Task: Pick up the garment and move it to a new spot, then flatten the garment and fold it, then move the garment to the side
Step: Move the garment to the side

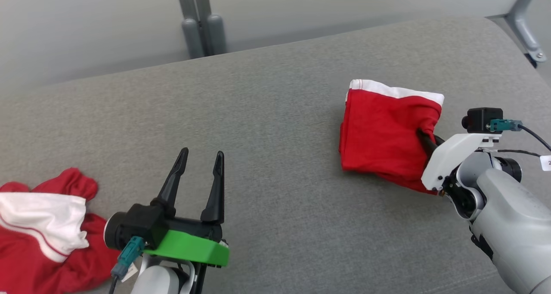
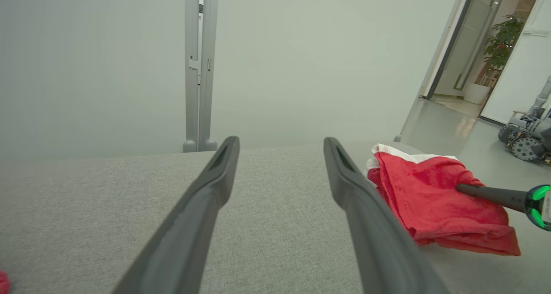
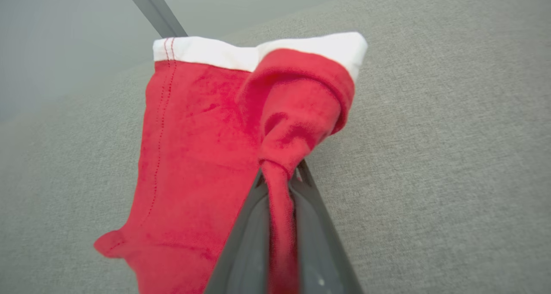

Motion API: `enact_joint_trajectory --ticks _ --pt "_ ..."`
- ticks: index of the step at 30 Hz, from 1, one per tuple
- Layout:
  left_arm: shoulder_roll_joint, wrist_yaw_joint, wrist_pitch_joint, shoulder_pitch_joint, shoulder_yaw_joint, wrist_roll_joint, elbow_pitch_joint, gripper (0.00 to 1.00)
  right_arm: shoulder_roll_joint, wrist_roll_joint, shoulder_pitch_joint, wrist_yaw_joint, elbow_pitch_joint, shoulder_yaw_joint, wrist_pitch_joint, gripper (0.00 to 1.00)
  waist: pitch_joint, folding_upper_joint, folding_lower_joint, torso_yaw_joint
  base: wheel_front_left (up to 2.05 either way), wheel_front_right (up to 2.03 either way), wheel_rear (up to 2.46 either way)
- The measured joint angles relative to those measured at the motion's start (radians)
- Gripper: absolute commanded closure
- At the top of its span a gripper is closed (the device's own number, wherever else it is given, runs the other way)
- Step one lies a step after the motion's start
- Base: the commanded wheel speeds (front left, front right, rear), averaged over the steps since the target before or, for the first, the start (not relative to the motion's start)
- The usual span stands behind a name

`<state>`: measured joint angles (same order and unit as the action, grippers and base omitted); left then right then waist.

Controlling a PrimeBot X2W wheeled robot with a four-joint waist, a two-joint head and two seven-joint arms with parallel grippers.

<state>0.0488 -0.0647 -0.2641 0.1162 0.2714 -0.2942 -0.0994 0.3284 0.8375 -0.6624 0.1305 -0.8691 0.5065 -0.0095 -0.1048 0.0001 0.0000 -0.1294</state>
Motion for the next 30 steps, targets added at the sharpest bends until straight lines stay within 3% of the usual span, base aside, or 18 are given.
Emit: enact_joint_trajectory --ticks 8,11,15,21,30 --pt "-0.001 -0.018 0.0 0.037 0.013 0.036 -0.014 0.0 0.009 0.021 -0.023 0.0 0.021 0.07 -0.049 1.0 -0.025 0.0 0.0 -0.137 0.0 0.0 0.0" --pt "0.0 -0.025 0.0 0.047 0.017 0.05 -0.021 0.0 0.023 0.019 -0.048 0.0 0.015 0.099 -0.067 1.0 -0.051 0.0 0.0 -0.156 0.0 0.0 0.0" --pt "0.004 -0.034 0.0 0.076 0.027 0.061 -0.025 0.0 0.067 0.003 -0.095 0.0 0.005 0.146 -0.078 1.0 -0.091 0.0 0.0 -0.164 0.0 0.0 0.0" --pt "0.03 -0.042 0.0 0.12 0.034 0.077 -0.025 0.0 0.197 -0.056 -0.206 0.0 -0.023 0.232 -0.083 1.0 -0.181 0.0 0.0 -0.148 0.0 0.0 0.0" --pt "0.054 -0.049 0.006 0.192 0.057 0.093 -0.011 0.0 0.32 -0.179 -0.394 0.001 -0.173 0.3 -0.088 1.0 -0.324 0.0 0.0 -0.104 0.0 0.0 0.0"
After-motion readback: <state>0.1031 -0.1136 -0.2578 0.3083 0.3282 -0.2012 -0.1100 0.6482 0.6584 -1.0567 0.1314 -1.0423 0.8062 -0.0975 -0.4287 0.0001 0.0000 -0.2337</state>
